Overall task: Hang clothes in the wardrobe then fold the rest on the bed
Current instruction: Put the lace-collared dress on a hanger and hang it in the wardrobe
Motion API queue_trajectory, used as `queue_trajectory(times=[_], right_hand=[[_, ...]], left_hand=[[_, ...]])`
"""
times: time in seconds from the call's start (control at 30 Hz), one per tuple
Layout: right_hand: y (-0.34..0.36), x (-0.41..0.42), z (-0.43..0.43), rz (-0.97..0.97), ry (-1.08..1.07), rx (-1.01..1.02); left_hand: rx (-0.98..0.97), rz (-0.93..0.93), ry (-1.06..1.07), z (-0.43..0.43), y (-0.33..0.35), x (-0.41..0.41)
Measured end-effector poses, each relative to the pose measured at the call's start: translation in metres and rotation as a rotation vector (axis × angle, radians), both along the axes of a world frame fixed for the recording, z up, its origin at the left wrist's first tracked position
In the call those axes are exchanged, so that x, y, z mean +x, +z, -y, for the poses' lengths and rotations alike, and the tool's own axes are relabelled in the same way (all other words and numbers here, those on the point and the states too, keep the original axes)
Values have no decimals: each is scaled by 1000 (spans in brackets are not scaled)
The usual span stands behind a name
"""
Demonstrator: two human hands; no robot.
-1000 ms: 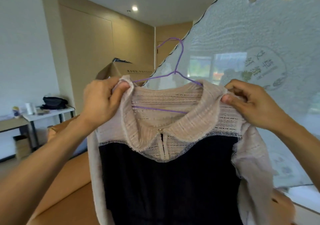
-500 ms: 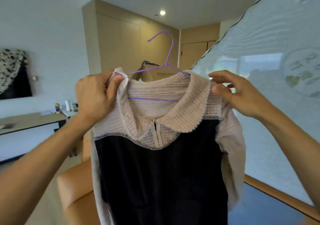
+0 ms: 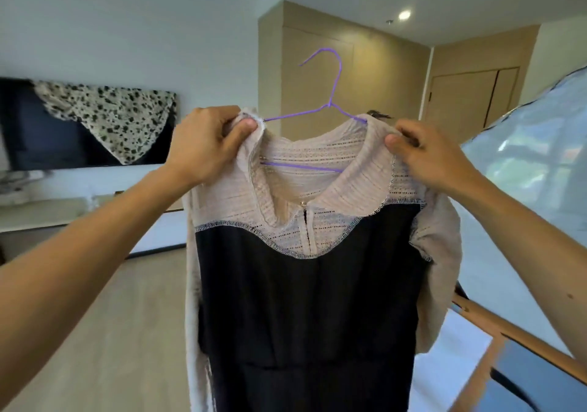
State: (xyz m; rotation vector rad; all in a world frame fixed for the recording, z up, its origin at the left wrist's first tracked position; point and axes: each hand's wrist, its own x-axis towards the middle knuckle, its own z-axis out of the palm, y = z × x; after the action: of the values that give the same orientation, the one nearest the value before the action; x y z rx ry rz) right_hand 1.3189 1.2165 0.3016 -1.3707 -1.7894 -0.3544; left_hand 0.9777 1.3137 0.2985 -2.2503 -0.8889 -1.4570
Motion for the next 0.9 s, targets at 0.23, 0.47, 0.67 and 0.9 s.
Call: queue_trajectory(times=[0.23, 0.47, 0.67, 0.9], right_hand=[[-10, -77, -99, 6, 274, -238], [-31, -171, -195, -94, 456, -296], [-47, -245, -299, -95, 594, -284], [-52, -315, -433, -30, 726, -315]], left_hand=[[-136, -73, 56, -41, -7, -108], [-347, 28, 136, -82, -22, -193], [-524, -63, 251, -143, -38, -261], [-457, -119, 469, -241, -44, -318]])
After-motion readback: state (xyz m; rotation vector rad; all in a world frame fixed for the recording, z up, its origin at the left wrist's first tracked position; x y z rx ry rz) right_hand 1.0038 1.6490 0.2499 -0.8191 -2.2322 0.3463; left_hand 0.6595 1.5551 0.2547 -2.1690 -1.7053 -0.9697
